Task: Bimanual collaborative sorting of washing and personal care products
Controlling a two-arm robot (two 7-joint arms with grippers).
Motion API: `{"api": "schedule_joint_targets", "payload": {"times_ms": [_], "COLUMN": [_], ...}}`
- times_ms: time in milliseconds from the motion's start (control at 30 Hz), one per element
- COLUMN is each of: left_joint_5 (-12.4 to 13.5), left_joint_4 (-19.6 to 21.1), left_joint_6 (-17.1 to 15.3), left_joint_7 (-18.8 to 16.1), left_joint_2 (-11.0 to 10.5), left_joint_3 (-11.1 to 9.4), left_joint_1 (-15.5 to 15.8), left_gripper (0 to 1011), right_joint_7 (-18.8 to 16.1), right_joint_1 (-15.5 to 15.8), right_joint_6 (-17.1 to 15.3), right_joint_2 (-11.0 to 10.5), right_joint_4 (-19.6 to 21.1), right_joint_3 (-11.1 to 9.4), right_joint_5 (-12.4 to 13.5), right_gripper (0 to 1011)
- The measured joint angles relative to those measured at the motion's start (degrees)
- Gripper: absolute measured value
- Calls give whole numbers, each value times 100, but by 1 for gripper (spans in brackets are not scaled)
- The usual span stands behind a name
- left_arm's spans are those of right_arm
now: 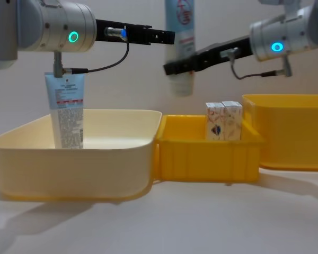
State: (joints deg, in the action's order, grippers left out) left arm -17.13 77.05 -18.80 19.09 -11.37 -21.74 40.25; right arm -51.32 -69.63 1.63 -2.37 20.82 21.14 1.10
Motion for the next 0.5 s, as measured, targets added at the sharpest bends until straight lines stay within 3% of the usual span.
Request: {"api": "schedule_joint_targets", "payload": {"times_ms": [200,500], "left_joint_5": [0,0], "left_joint_4": [0,0], "left_joint_6": [0,0], "left_joint_7": [0,0], "left_joint_2": [0,0], "left_joint_3": [0,0], "left_joint_1": [0,0], "left_gripper": [1003,1003], "right_joint_7": [308,802], "right_joint_1": [263,525], "right_joint_6": [-392,-870], "right_joint_2": [-308,-588], "right_joint_4": [666,1305], "right_joint_3": [-1,-57], "right_joint_5": [-108,-209], "right_gripper": [559,559]}}
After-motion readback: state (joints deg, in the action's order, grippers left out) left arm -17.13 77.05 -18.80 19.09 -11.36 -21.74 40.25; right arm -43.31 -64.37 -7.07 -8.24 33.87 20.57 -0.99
